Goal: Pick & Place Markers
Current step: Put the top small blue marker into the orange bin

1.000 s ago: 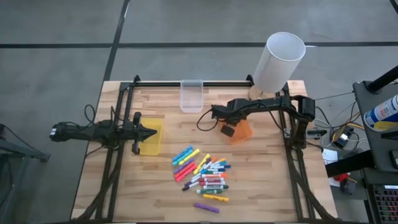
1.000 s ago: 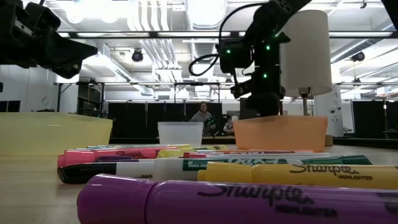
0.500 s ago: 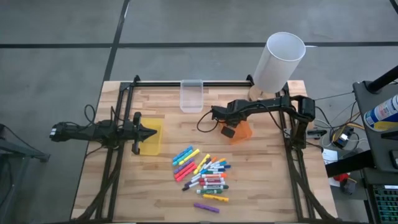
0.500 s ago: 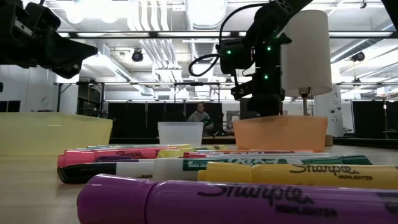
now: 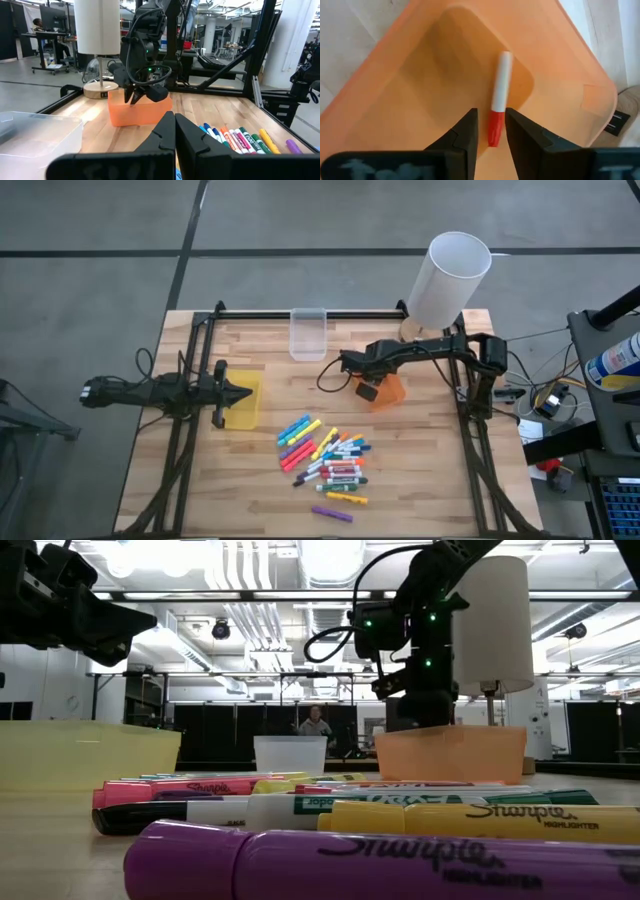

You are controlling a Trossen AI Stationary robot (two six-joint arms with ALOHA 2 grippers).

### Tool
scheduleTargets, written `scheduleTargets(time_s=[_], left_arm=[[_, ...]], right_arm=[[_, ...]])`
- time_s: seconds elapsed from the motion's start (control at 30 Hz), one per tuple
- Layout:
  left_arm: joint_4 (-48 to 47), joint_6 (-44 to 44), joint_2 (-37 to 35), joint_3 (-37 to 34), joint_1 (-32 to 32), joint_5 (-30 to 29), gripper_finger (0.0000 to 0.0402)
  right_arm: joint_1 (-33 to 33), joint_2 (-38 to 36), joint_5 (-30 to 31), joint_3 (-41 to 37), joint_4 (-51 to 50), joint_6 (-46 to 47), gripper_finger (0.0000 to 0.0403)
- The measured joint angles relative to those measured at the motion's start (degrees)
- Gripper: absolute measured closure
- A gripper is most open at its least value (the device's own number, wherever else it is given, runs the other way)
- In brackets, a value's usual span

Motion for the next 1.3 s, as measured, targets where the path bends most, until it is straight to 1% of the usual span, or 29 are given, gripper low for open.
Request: scheduleTargets(time_s=[0.17,0.4,0.57,0.77,0.87,0.97,1.07,1.17,1.3], left_arm=[[0.0,0.01,0.0,0.02,0.02,0.0,0.0401],[0.0,0.02,0.0,0.02,0.02,0.0,0.0401],[0.0,0.01,-0.01,0.02,0.01,0.0,0.0401],[0.0,0.02,0.0,0.02,0.01,0.0,0.0401],[0.0,0.0,-0.02,0.02,0.02,0.0,0.0401],[0.0,0.0,-0.02,0.02,0.0,0.0,0.0401],[0.0,0.0,0.0,0.02,0.0,0.0,0.0401],[0.0,0.02,0.0,0.02,0.02,0.0,0.0401],[0.0,0.02,-0.02,0.02,0.02,0.0,0.0401]], right_arm=[[0.84,-1.06,-0.24,1.85,-3.56,2.61,0.0307],[4.63,-2.79,-0.69,6.1,-5.78,2.42,0.0324],[8.75,-2.93,-3.35,8.34,-4.09,-1.34,0.0333],[15.41,-2.93,-7.44,8.41,-0.81,-8.75,0.0333],[19.22,-2.93,-8.72,8.41,1.37,-11.34,0.0334],[23.01,-2.93,-9.67,8.37,5.96,-13.47,0.0334],[26.72,-2.55,-9.66,8.35,10.68,-16.25,0.0323],[29.42,-2.14,-9.56,8.32,14.58,-18.2,0.0301],[30.31,-1.57,-9.02,8.28,14.9,-15.74,0.026]])
